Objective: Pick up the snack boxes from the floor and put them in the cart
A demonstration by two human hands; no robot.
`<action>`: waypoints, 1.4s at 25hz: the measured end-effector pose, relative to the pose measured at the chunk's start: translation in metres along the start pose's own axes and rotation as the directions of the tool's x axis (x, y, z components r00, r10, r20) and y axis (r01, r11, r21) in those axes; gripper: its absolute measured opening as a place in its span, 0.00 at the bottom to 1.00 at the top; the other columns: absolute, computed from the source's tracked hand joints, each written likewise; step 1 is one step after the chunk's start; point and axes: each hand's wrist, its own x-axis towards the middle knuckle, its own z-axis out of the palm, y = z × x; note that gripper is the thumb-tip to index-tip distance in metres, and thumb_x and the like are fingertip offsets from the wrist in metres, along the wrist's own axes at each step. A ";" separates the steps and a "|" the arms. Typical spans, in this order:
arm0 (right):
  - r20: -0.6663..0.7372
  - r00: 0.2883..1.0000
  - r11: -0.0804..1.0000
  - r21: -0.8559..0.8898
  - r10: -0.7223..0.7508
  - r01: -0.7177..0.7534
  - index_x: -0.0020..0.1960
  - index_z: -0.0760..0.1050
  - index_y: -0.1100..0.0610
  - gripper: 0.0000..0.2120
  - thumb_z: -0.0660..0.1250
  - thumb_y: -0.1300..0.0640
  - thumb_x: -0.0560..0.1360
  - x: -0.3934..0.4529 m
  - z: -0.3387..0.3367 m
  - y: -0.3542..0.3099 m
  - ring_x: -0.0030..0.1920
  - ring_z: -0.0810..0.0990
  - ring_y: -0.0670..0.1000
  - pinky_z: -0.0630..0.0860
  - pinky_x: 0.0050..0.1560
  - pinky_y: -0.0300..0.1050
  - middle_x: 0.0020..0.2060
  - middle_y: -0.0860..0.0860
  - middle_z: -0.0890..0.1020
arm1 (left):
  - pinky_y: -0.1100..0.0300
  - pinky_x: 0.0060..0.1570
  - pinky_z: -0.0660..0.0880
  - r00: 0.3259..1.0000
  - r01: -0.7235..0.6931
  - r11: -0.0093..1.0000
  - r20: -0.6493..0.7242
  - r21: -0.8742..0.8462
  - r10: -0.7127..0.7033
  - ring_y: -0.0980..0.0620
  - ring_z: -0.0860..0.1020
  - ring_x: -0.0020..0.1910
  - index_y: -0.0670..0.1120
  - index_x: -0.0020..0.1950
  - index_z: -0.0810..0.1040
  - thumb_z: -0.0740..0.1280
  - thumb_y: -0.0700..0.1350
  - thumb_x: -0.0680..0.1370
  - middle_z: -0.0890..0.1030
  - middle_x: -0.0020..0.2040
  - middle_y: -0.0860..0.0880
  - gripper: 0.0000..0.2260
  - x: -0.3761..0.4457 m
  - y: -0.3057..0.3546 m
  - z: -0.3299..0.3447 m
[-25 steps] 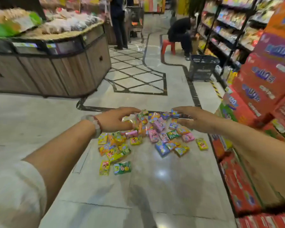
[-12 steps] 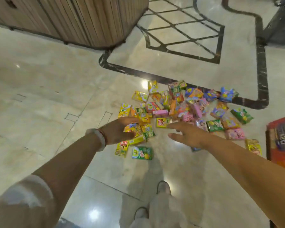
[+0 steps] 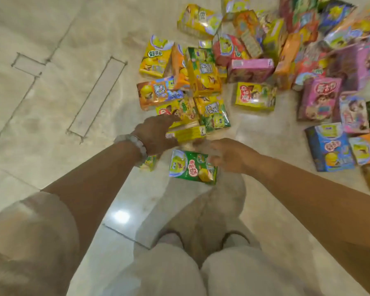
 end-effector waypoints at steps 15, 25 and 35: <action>0.060 0.991 0.983 -0.150 0.120 -0.110 0.65 0.68 0.60 0.32 0.73 0.44 0.68 0.098 0.089 0.061 0.61 0.72 0.60 0.72 0.55 0.48 0.60 0.60 0.72 | 0.58 0.50 0.71 0.980 0.130 0.916 -0.093 -0.379 -0.177 0.42 0.75 0.57 0.46 0.70 0.68 0.69 0.47 0.74 0.76 0.60 0.43 0.25 0.099 -0.038 0.091; 0.163 0.984 0.536 0.826 0.068 -0.174 0.64 0.72 0.56 0.41 0.83 0.51 0.55 0.057 0.002 0.095 0.54 0.82 0.57 0.80 0.54 0.52 0.55 0.56 0.83 | 0.38 0.56 0.74 0.984 0.161 0.473 0.107 -0.866 -0.139 0.36 0.80 0.50 0.48 0.51 0.80 0.73 0.44 0.65 0.83 0.50 0.42 0.15 0.094 -0.047 0.068; -0.390 0.795 0.258 0.919 0.466 0.299 0.64 0.72 0.60 0.24 0.71 0.59 0.69 -0.113 -0.282 -0.072 0.38 0.85 0.52 0.81 0.36 0.47 0.44 0.54 0.85 | 0.46 0.49 0.78 0.993 -0.103 0.187 -0.112 -0.977 -0.037 0.46 0.83 0.42 0.42 0.53 0.79 0.63 0.41 0.75 0.83 0.49 0.42 0.09 -0.059 0.097 -0.263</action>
